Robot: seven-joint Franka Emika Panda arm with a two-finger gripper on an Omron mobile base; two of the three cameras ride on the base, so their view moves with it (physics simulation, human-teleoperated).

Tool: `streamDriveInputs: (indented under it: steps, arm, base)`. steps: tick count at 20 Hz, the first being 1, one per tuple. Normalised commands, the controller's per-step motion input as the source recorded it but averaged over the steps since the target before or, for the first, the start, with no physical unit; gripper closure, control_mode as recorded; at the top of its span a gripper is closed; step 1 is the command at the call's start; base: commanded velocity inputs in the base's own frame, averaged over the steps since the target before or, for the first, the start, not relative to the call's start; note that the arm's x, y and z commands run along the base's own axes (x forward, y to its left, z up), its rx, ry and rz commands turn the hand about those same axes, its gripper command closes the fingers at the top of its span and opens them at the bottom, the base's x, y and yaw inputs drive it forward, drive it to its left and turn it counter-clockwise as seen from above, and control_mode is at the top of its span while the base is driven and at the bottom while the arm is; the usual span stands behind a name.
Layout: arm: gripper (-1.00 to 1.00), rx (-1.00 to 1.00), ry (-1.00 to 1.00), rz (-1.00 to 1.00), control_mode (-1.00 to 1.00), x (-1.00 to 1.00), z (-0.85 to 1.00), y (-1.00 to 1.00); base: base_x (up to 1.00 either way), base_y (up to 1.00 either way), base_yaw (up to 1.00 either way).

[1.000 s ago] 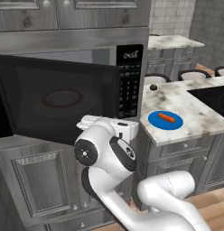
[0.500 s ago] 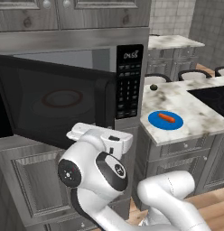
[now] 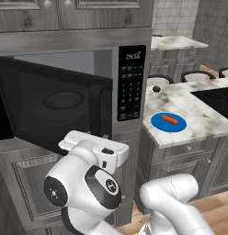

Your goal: Pick the carrot from the counter and place it in the microwave. Then turn on the microwave.

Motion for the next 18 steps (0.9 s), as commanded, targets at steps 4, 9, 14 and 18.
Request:
streamDriveInputs:
  steps: [4, 9, 14, 18]
  arm:
    - [1.0, 0.0, -0.02, 0.0, -1.0, -0.29, 0.0, 0.0]
    - [1.0, 0.0, -0.01, 0.0, -1.0, -0.29, 0.0, 0.0]
    - [1.0, 0.0, -0.01, 0.0, -1.0, -0.3, 0.0, 0.0]
    - [1.0, 0.0, -0.01, 0.0, -1.0, -0.3, 0.0, 0.0]
  base:
    - [0.0, 0.0, 0.0]
    - [0.0, 0.0, 0.0]
    - [0.0, 0.0, 0.0]
    - [0.0, 0.0, 0.0]
